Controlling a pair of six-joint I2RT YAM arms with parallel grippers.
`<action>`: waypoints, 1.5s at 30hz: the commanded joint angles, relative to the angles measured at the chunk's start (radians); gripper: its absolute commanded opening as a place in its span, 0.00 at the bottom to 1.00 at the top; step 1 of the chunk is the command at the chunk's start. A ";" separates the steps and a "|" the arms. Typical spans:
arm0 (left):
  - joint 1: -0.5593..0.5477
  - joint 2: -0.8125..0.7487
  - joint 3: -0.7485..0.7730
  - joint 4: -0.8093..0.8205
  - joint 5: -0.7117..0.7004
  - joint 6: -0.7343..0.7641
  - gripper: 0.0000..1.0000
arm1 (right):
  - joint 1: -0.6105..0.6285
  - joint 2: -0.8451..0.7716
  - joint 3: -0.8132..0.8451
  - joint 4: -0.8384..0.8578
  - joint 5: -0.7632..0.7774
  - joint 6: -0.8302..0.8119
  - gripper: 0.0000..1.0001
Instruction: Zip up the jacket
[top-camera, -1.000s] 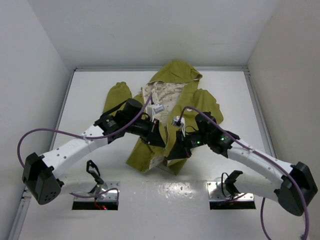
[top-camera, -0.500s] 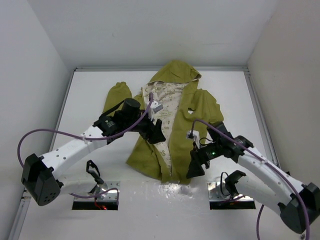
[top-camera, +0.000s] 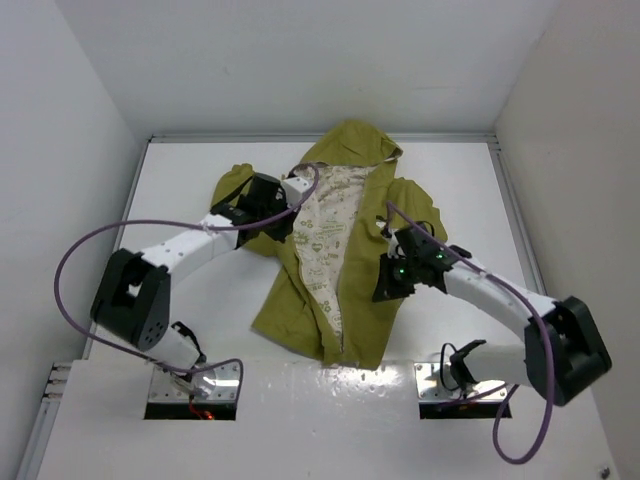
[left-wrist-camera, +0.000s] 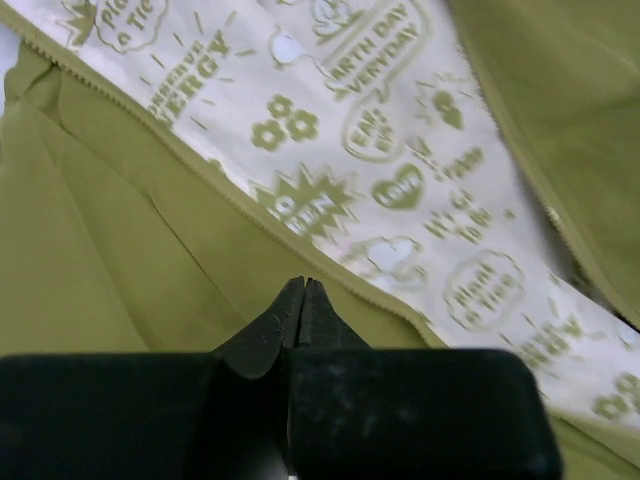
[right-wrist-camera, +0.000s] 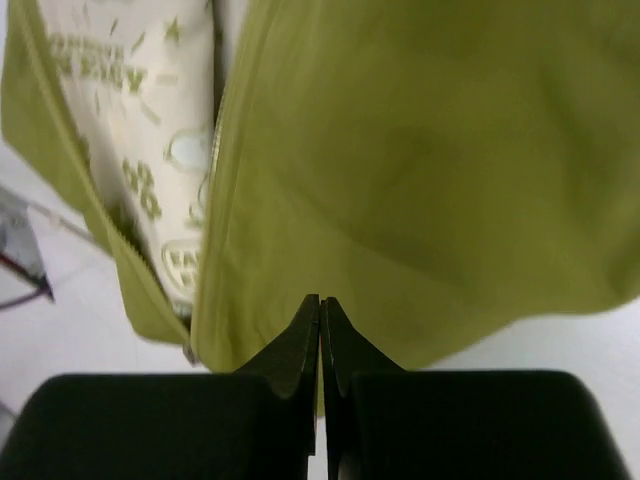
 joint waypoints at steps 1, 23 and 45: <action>0.033 0.096 0.112 0.074 0.096 0.063 0.02 | 0.057 0.095 0.100 0.074 0.116 0.108 0.00; 0.078 0.503 0.282 -0.002 0.073 0.161 0.00 | 0.021 0.600 0.379 -0.203 0.323 0.236 0.00; 0.024 0.060 -0.107 0.099 0.296 -0.240 0.07 | -0.169 0.678 0.668 0.273 0.029 -0.010 0.21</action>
